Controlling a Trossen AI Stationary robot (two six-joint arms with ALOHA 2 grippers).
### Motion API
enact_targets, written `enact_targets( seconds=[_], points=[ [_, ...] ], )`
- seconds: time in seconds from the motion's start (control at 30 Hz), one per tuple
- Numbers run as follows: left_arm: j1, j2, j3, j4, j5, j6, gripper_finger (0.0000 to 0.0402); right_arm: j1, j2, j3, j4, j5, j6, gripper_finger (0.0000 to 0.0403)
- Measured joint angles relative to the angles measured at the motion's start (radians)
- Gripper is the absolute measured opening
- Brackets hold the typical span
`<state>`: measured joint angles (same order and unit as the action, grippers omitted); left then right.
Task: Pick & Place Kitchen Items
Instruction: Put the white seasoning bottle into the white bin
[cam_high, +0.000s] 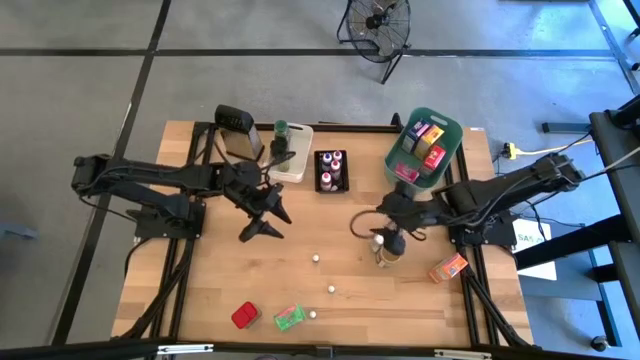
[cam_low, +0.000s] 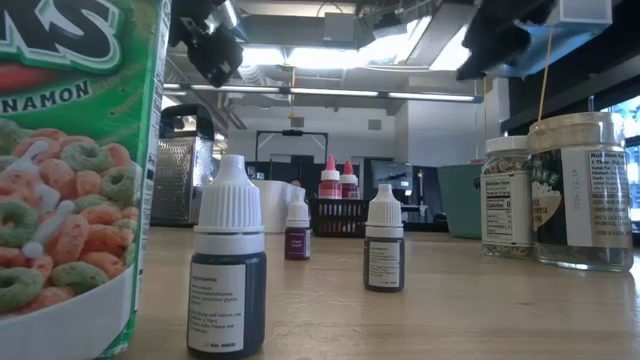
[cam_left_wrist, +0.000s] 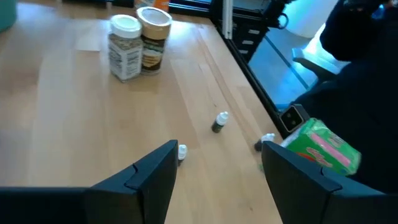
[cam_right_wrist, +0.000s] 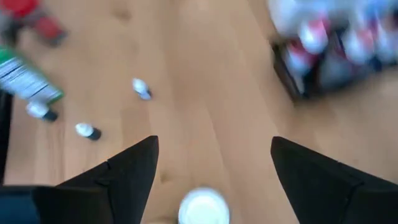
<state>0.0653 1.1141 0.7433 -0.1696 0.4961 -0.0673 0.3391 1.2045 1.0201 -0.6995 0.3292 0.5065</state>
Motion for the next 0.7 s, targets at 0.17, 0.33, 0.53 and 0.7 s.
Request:
enact_targets(
  seconds=[0.17,0.33,0.53,0.7],
  points=[
    [-0.026,0.000,0.000,0.000,-0.007,-0.001,0.0228,-0.037,0.028,0.020,-0.149,-0.051,0.213,0.0313],
    [-0.033,0.000,0.000,0.000,-0.006,0.002,0.0227,-0.052,0.067,0.020,-0.187,-0.120,0.265,0.0308],
    [-0.033,0.000,0.000,0.001,-0.007,0.072,0.0226,-0.055,0.133,0.020,-0.189,-0.140,0.272,0.0307],
    [-0.017,0.000,0.000,0.001,-0.008,0.106,0.0228,-0.059,0.178,0.020,-0.188,-0.199,0.273,0.0307]
  ],
)
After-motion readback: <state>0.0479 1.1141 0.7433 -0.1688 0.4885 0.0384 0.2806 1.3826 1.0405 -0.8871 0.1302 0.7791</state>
